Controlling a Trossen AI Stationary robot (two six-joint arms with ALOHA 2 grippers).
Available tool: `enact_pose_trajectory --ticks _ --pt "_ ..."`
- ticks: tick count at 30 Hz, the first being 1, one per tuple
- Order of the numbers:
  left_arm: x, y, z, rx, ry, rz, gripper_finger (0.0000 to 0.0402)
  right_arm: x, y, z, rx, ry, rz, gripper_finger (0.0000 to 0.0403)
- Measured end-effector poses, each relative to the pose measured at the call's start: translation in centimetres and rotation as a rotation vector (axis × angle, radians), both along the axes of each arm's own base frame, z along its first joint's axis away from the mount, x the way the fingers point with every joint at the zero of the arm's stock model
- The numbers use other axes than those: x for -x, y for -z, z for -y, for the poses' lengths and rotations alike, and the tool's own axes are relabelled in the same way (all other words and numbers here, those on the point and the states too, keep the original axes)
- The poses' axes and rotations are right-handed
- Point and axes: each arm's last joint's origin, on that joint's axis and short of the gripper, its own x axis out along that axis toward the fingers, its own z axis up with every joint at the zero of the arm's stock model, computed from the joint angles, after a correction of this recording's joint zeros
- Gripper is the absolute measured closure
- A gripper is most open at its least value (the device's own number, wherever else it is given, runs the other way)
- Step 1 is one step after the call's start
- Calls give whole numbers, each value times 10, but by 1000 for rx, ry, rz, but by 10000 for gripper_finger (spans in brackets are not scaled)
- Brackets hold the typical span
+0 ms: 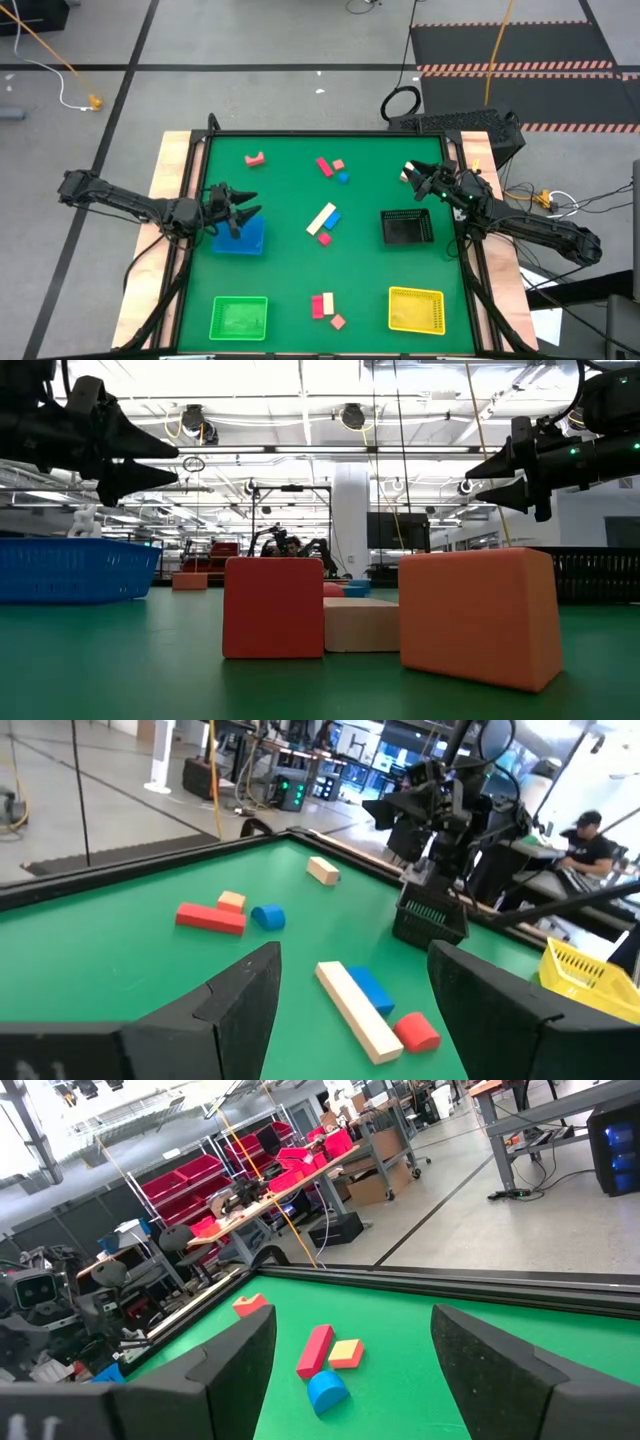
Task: Sort & place blocks by color
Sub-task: Put the top left orange block into the blue bin
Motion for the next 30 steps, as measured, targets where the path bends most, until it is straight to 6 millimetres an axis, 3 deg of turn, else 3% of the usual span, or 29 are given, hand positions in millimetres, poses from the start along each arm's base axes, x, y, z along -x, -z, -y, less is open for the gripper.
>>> enact_pose_trajectory --ticks 11,18,30 --pt "-15 -22 -5 -51 -10 -25 149 0 0 0 0 -1 0 144" --pt "-43 -28 -7 -41 34 -129 149 0 0 0 0 -1 0 144" --pt "-94 -27 -23 -149 -8 -549 149 0 0 0 0 0 0 144"
